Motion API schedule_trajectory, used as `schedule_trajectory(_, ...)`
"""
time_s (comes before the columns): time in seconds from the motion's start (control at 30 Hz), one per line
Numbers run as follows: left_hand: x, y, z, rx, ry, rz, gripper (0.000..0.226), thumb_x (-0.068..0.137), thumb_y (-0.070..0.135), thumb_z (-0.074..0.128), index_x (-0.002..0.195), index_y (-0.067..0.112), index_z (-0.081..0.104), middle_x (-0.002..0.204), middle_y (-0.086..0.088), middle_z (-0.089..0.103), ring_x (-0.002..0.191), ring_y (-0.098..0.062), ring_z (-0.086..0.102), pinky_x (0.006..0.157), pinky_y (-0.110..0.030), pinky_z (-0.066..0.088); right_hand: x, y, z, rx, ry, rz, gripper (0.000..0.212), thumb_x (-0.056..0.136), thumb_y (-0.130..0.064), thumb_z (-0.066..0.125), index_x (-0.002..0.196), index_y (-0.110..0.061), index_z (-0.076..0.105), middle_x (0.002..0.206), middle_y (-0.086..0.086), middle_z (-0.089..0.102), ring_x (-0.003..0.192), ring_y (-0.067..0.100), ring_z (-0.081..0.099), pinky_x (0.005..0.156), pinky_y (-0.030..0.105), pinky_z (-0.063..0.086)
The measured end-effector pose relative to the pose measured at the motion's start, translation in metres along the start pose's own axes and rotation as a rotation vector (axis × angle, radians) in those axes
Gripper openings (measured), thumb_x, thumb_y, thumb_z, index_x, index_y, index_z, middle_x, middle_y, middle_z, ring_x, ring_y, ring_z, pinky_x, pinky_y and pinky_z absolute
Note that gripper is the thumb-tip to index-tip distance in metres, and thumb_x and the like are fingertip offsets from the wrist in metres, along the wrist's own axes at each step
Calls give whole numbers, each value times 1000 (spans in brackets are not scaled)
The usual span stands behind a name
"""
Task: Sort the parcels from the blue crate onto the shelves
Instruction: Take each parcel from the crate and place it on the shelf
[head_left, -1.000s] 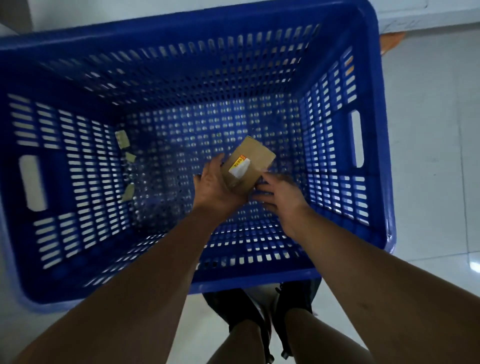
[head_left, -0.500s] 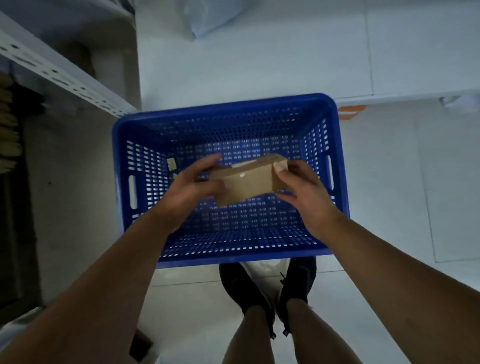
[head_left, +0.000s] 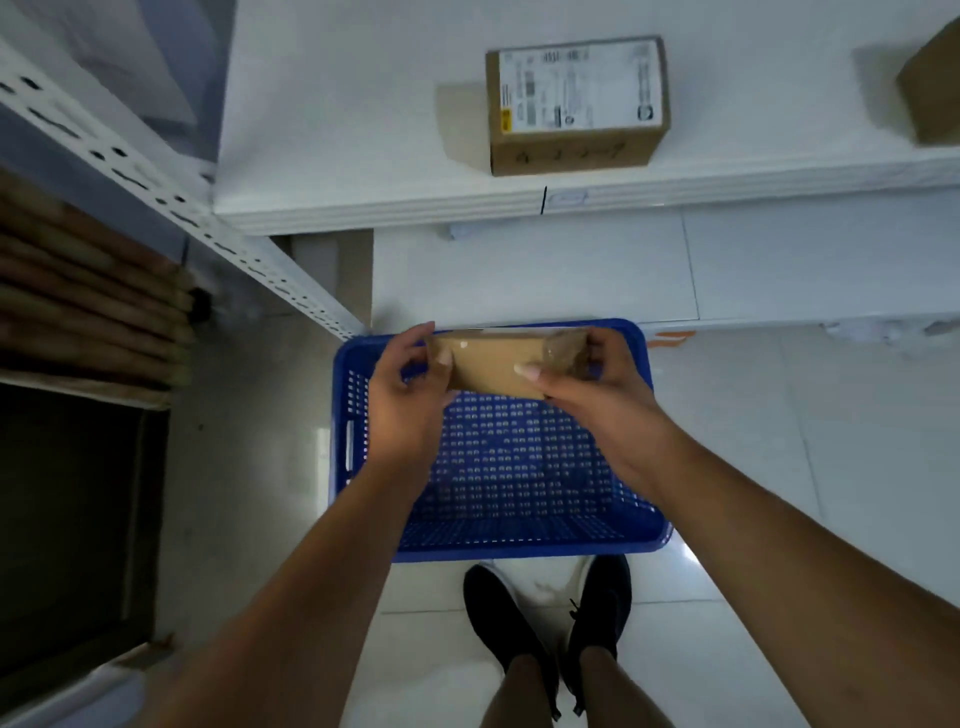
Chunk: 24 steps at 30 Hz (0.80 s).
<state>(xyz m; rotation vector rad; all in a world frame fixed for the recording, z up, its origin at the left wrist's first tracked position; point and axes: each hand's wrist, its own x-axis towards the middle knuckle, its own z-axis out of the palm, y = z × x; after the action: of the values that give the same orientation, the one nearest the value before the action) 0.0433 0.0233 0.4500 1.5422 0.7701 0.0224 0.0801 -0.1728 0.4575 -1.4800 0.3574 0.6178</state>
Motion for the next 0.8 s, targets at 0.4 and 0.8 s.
schedule_trajectory(0.4,-92,138,-24,-122,-378,-130,97,75,71,73,160,38,40,144,6,65,126,-16,68,106,-35,54,-104,-104,24,30,-90,-91,71,72,-66,88,131,-32,71,127,0,80,118,26,77,111,54,56)
schedule_trajectory(0.8,-181,302,-25,-165,-337,203,45,95,31,73,136,18,60,115,1,76,109,-16,72,100,-36,61,-210,-248,27,-43,-21,-391,69,78,-66,80,138,-33,71,140,-3,71,128,14,70,116,44,52)
